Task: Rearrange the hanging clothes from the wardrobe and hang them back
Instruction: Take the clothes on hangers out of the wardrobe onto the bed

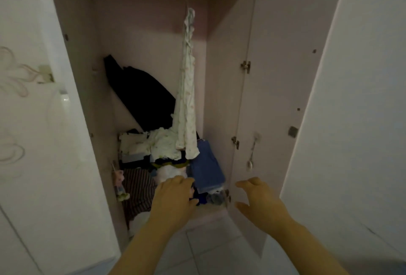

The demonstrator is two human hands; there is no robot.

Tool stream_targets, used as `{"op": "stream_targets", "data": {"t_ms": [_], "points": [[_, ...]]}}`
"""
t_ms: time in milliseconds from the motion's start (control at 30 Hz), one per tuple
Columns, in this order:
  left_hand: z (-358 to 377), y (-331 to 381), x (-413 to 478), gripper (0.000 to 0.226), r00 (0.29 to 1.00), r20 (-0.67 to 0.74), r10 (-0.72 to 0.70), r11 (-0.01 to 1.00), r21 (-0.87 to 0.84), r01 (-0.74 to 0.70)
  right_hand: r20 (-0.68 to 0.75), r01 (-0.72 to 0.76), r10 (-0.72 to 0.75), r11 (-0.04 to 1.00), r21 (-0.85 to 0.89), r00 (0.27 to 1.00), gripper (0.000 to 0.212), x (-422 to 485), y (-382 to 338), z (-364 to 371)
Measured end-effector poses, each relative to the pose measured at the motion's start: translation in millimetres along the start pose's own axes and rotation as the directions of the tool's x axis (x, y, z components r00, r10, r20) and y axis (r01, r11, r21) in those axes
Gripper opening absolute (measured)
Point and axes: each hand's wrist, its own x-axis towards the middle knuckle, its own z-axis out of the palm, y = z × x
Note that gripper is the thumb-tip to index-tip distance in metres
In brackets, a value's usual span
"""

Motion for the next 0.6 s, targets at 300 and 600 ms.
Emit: {"op": "stream_targets", "data": {"t_ms": [300, 600], "points": [[9.5, -50.7, 173.5, 0.046, 0.994, -0.103, -0.039, 0.999, -0.013, 0.038, -0.022, 0.064, -0.066, 0.996, -0.066, 0.998, 0.048, 189.9, 27.6, -14.3], [3.7, -112.4, 361.0, 0.051, 0.986, -0.166, -0.029, 0.999, -0.017, 0.027, -0.122, 0.135, -0.136, 0.991, -0.015, 0.983, 0.053, 384.5, 27.7, -43.2]]}}
